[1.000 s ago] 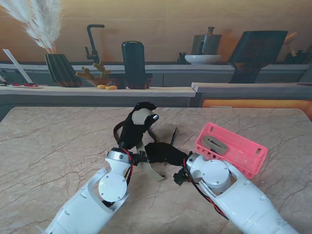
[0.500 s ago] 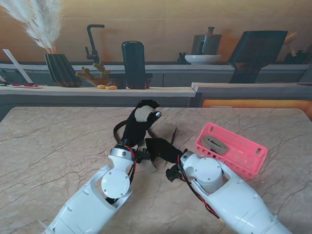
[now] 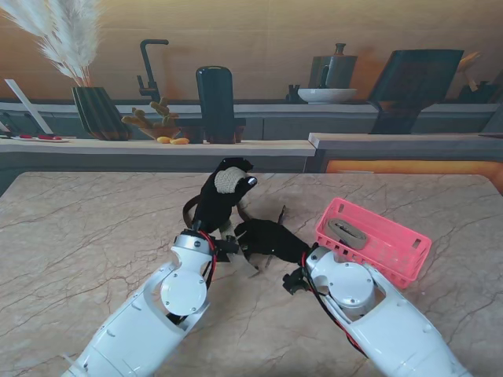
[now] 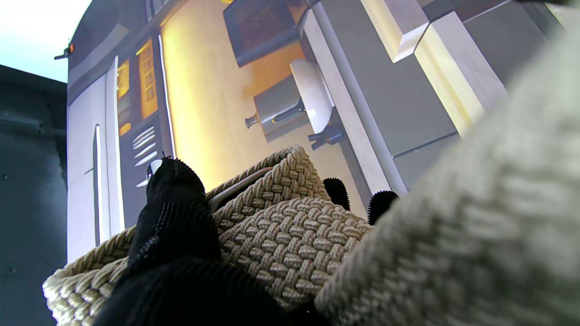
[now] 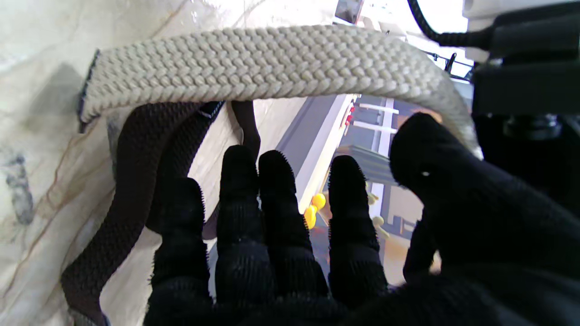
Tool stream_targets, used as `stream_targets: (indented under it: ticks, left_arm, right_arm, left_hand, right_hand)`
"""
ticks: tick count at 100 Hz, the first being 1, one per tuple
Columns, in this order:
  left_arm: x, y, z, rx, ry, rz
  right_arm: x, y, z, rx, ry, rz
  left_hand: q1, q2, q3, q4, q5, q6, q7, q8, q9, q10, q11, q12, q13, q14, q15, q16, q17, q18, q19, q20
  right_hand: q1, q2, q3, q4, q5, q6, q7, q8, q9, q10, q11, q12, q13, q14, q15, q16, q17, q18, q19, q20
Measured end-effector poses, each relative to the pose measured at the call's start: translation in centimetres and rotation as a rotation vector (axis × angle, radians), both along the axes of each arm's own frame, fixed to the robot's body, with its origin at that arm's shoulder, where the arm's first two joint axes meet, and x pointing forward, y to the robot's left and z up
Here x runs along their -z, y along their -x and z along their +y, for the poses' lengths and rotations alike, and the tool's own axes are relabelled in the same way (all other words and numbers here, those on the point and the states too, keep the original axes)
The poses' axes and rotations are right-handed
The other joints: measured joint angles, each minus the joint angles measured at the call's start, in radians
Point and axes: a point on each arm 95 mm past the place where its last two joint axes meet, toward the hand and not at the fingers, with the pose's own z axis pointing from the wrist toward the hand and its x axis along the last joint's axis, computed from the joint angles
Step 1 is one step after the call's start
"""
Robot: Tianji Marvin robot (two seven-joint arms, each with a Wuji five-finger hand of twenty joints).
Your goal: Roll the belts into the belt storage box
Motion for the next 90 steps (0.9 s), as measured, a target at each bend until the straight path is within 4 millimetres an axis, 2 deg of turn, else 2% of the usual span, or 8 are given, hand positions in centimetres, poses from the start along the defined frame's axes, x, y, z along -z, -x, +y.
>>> stream_targets:
  ticks: [8, 22, 38, 55, 71, 82, 90]
  left_arm:
    - [0.0, -0.1, 0.1, -0.003, -0.005, -0.003]
    - [0.0, -0.3, 0.3, -0.009, -0.026, -0.014]
    - [0.0, -0.5, 0.5, -0.018, -0.030, -0.014]
    - [0.0, -0.7, 0.5, -0.023, -0.026, -0.011]
    - [0.0, -0.8, 0.2, -0.019, -0.024, -0.010]
    - [0.0, -0.8, 0.1, -0.017, -0.019, -0.009]
    - [-0.1, -0.9, 0.0, -0.015, -0.011, -0.005]
  right_arm:
    - [-0.1, 0.1, -0.2, 0.015, -0.009, -0.016]
    - [-0.3, 0.3, -0.2, 0.004, -0.013, -0.058]
    - [-0.4, 0.5, -0.1, 0.005, 0.008, -0.108]
    - [-0.2, 0.6, 0.8, -0.011, 0.071, -0.165]
    - [-0.1, 0.0, 1.7, -0.009, 0.081, -0.179]
    - [-0.2, -0.3, 2.3, -0.019, 0.072, -0.164]
    - [-0.2, -0.5, 2.8, -0.021, 0.080, -0.158]
  left_hand:
    - [0.000, 0.000, 0.000, 0.000, 0.000, 0.000, 0.000, 0.000, 0.000, 0.000, 0.000, 0.000, 0.000, 0.000, 0.001, 0.001, 0.000, 0.000, 0.000, 0.002]
    - [0.000, 0.000, 0.000, 0.000, 0.000, 0.000, 0.000, 0.000, 0.000, 0.000, 0.000, 0.000, 0.000, 0.000, 0.002, 0.009, 0.002, 0.000, 0.001, 0.003]
    - [0.000, 0.000, 0.000, 0.000, 0.000, 0.000, 0.000, 0.000, 0.000, 0.000, 0.000, 0.000, 0.000, 0.000, 0.002, 0.010, 0.002, 0.000, 0.001, 0.003]
    - [0.000, 0.000, 0.000, 0.000, 0.000, 0.000, 0.000, 0.000, 0.000, 0.000, 0.000, 0.000, 0.000, 0.000, 0.003, 0.010, 0.002, 0.000, 0.002, 0.003]
    - [0.000, 0.000, 0.000, 0.000, 0.000, 0.000, 0.000, 0.000, 0.000, 0.000, 0.000, 0.000, 0.000, 0.000, 0.004, 0.011, 0.002, 0.000, 0.002, 0.004]
    - [0.000, 0.000, 0.000, 0.000, 0.000, 0.000, 0.000, 0.000, 0.000, 0.000, 0.000, 0.000, 0.000, 0.000, 0.004, 0.011, 0.002, 0.000, 0.002, 0.005]
    - [0.000, 0.000, 0.000, 0.000, 0.000, 0.000, 0.000, 0.000, 0.000, 0.000, 0.000, 0.000, 0.000, 0.000, 0.012, 0.011, 0.002, 0.000, 0.002, 0.005]
  right_hand:
    - [0.000, 0.000, 0.000, 0.000, -0.012, 0.005, 0.000, 0.000, -0.009, 0.000, -0.001, -0.003, 0.000, 0.000, -0.010, -0.002, 0.000, -0.007, -0.006, -0.001]
    - [-0.051, 0.000, -0.026, -0.003, -0.011, 0.006, 0.000, 0.000, -0.009, 0.000, -0.001, -0.003, 0.000, 0.000, -0.011, -0.002, 0.000, -0.012, -0.007, -0.002]
    - [-0.051, 0.000, -0.064, -0.003, -0.010, 0.006, 0.000, 0.006, -0.009, 0.000, -0.001, -0.004, 0.000, -0.001, -0.011, -0.002, 0.001, -0.012, -0.007, -0.002]
    - [-0.051, 0.000, -0.071, -0.003, -0.009, 0.006, 0.002, 0.007, -0.009, 0.000, -0.001, -0.004, 0.000, -0.001, -0.011, -0.002, 0.014, -0.012, -0.008, -0.002]
    - [-0.051, -0.015, -0.075, -0.003, -0.008, 0.006, 0.013, 0.007, -0.006, 0.000, 0.003, -0.004, 0.001, -0.001, 0.009, -0.002, 0.025, -0.012, -0.008, -0.002]
    - [-0.042, -0.020, -0.040, -0.005, 0.093, -0.011, 0.053, 0.009, 0.077, -0.011, 0.018, -0.004, 0.045, -0.001, 0.060, 0.018, 0.040, -0.001, 0.012, -0.002]
    - [0.049, -0.020, -0.035, -0.080, 0.187, -0.091, 0.285, -0.156, 0.242, -0.041, 0.058, -0.004, 0.129, -0.001, 0.131, 0.052, 0.078, 0.019, 0.055, -0.002]
